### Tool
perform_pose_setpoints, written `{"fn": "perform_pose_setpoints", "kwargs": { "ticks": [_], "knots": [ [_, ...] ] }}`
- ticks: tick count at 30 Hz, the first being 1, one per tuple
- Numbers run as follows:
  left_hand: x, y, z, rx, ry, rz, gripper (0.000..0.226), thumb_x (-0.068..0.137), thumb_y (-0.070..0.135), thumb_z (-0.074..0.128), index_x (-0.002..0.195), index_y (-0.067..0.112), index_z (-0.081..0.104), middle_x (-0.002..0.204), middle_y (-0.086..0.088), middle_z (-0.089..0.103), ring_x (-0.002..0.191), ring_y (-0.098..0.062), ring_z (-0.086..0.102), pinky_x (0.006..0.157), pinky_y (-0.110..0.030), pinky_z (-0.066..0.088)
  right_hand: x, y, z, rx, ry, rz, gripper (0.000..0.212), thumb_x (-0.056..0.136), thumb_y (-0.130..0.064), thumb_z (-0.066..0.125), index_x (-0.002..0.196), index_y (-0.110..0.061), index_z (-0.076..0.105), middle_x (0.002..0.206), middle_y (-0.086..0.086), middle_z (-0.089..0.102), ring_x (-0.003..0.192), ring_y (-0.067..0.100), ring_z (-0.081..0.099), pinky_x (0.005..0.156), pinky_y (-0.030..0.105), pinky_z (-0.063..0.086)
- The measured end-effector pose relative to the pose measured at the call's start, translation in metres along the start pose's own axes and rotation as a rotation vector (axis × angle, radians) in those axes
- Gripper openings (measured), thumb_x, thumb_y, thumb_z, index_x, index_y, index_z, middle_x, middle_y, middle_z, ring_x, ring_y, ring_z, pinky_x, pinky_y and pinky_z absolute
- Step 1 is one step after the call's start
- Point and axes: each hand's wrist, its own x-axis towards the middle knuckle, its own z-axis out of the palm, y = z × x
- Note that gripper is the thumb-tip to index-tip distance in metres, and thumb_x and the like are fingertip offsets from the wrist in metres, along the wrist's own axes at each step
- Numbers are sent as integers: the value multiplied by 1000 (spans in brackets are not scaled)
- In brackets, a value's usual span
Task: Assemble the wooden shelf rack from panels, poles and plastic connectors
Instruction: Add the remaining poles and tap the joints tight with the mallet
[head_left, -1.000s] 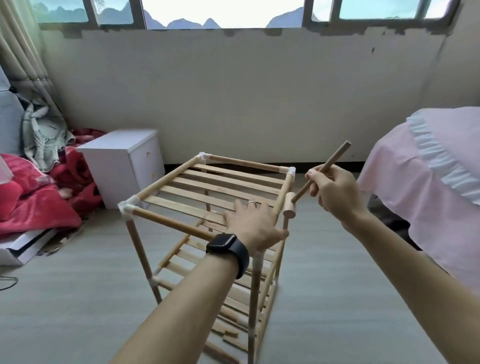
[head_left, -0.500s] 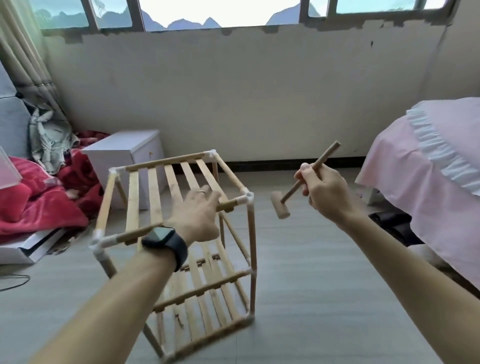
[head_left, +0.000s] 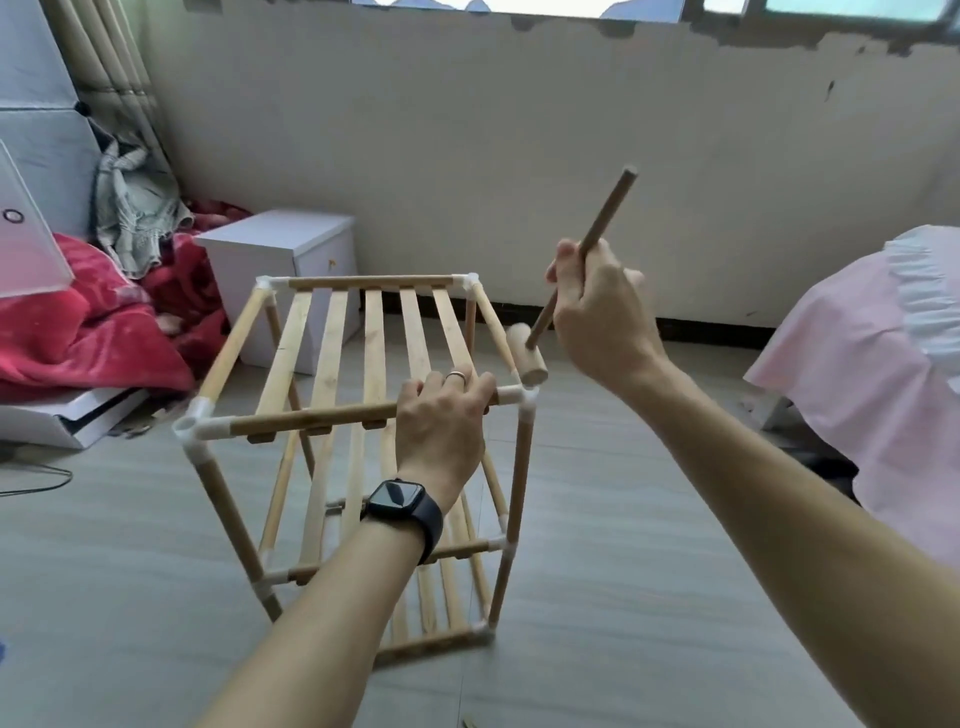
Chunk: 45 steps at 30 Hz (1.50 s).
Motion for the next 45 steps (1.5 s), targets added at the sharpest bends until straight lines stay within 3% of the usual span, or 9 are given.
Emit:
{"fn": "perform_pose_setpoints", "kwargs": {
  "ticks": [3, 7, 12, 16, 20, 24, 28, 37, 45],
  "knots": [
    [0, 0, 3, -5, 0, -1, 25, 99, 12, 45, 112, 25, 62, 111, 1, 68, 89, -24, 63, 80, -41, 45, 10, 8, 8, -160, -182, 82, 39, 111, -35, 32, 103, -9, 61, 79, 3, 65, 72, 19, 65, 77, 41, 53],
    [0, -3, 7, -5, 33, -3, 15, 102, 18, 51, 109, 24, 63, 107, 1, 69, 87, -24, 63, 78, -40, 46, 34, 5, -4, -7, 182, -1, 36, 109, -35, 33, 96, -14, 59, 71, -15, 56, 68, -15, 58, 61, 3, 40],
    [-1, 3, 9, -17, 27, 1, 19, 105, 20, 44, 114, 25, 60, 112, 0, 68, 93, -24, 62, 82, -40, 45, 10, 19, 12, -214, -123, 32, 36, 111, -32, 33, 101, -8, 58, 77, 3, 67, 65, 16, 64, 70, 36, 51],
    [-1, -1, 10, -18, 34, -5, 17, 104, 20, 46, 113, 25, 60, 110, 0, 68, 92, -24, 62, 82, -40, 46, 15, 18, 5, -15, 166, -47, 28, 110, -30, 34, 98, -15, 53, 70, -14, 55, 56, -6, 59, 51, 12, 42],
    [-2, -1, 9, -11, 30, -5, 16, 103, 21, 48, 114, 26, 59, 111, 2, 67, 92, -22, 62, 82, -39, 45, -5, 22, 16, -70, -72, -19, 28, 111, -29, 34, 98, -13, 53, 70, -7, 58, 57, 9, 63, 53, 22, 48],
    [-3, -2, 7, -5, 26, -10, 13, 100, 21, 53, 110, 26, 60, 110, 2, 67, 90, -22, 62, 81, -40, 45, 2, 21, 10, 123, 215, -28, 26, 111, -29, 34, 99, -15, 52, 67, -11, 54, 49, 0, 56, 47, 16, 42],
    [-4, 1, 2, -16, 16, -23, 15, 100, 20, 53, 110, 28, 62, 111, 2, 68, 92, -22, 62, 82, -39, 45, -19, 27, 15, 2, -87, 60, 32, 111, -31, 35, 97, -11, 56, 67, -5, 58, 55, -7, 59, 50, 9, 41],
    [-3, 1, 5, 13, 18, -29, 17, 98, 19, 54, 110, 28, 62, 106, 2, 69, 89, -23, 62, 81, -40, 44, -58, 46, -38, 986, -393, 666, 37, 97, -19, 43, 118, -10, 72, 110, 17, 72, 57, 23, 63, 48, 26, 50],
    [-4, 0, 6, 27, 39, -24, 20, 98, 16, 49, 112, 24, 62, 107, -1, 68, 92, -25, 62, 82, -42, 43, -75, 58, -51, 323, -431, 469, 17, 106, -18, 51, 122, -17, 44, 94, 3, 76, 46, 9, 54, 44, 24, 43]
  ]
}}
